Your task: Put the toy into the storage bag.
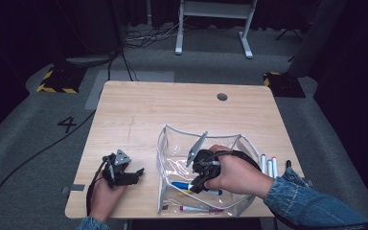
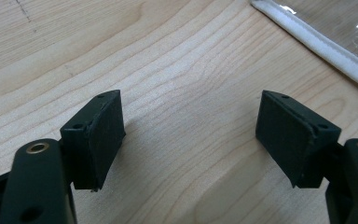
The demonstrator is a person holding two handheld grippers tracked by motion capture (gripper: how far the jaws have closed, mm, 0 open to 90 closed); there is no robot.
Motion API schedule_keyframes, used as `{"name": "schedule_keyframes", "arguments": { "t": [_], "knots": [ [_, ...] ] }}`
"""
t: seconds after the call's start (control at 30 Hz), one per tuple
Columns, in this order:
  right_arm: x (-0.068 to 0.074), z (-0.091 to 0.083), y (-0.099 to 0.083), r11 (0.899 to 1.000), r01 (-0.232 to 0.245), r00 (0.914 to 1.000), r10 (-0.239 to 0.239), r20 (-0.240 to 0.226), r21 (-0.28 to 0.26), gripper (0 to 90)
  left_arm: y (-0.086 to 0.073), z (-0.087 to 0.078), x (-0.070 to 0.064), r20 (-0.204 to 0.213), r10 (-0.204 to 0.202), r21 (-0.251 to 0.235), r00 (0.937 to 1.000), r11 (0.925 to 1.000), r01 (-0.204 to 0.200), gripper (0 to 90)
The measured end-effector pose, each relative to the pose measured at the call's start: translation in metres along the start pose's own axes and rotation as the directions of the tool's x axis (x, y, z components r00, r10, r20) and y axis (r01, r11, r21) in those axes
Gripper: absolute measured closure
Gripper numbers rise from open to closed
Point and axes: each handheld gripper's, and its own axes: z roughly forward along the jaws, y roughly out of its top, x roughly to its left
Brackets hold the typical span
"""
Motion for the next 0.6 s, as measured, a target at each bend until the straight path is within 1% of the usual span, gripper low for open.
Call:
{"name": "schedule_keyframes", "arguments": {
  "t": [0.07,0.17,0.2,0.27,0.37,0.4,0.43,0.5,0.57,0.6],
  "knots": [
    [-0.001,0.005,0.0,1.0,-0.002,1.0,0.002,-0.003,0.017,76.8,0.0,0.0,0.0,0.0,-0.001,0.0,1.0,1.0,0.001,23.8],
    [-0.004,0.014,0.0,0.999,-0.012,0.9999,0.011,0.005,0.044,76.8,0.0,0.0,0.0,0.002,-0.004,-0.001,1.0,1.0,0.004,23.8],
    [-0.004,0.016,0.0,0.999,-0.016,0.9998,0.015,0.01,0.048,76.8,0.0,0.0,0.0,0.001,-0.002,0.0,1.0,1.0,0.002,23.8],
    [-0.007,0.021,-0.001,0.997,-0.022,0.9994,0.02,0.026,0.074,76.8,0.0,0.0,0.0,0.001,0.0,0.0,1.0,1.0,0.0,23.8],
    [-0.011,0.029,-0.001,0.993,-0.021,0.9991,0.016,0.04,0.116,76.8,0.0,0.0,0.0,0.001,0.0,0.002,1.0,1.0,0.0,23.8],
    [-0.011,0.03,-0.001,0.992,-0.014,0.9991,0.008,0.042,0.123,76.9,0.0,0.0,0.0,0.001,0.001,0.002,1.0,1.0,-0.001,23.8],
    [-0.011,0.032,-0.001,0.991,-0.018,0.999,0.012,0.044,0.135,76.8,0.0,0.0,0.0,0.002,0.001,0.002,1.0,1.0,-0.001,23.8],
    [-0.013,0.035,-0.001,0.989,-0.015,0.9991,0.01,0.041,0.144,76.8,0.0,0.0,0.0,0.004,-0.001,0.001,1.0,1.0,0.001,23.8],
    [-0.014,0.038,0.0,0.988,-0.012,0.9988,0.005,0.049,0.154,76.8,0.0,0.0,0.0,0.006,-0.001,0.001,1.0,1.0,0.001,23.8],
    [-0.015,0.04,0.0,0.986,0.003,0.9979,-0.014,0.063,0.167,76.8,0.0,0.0,0.0,0.006,-0.001,0.001,1.0,1.0,0.001,23.8]
  ]
}}
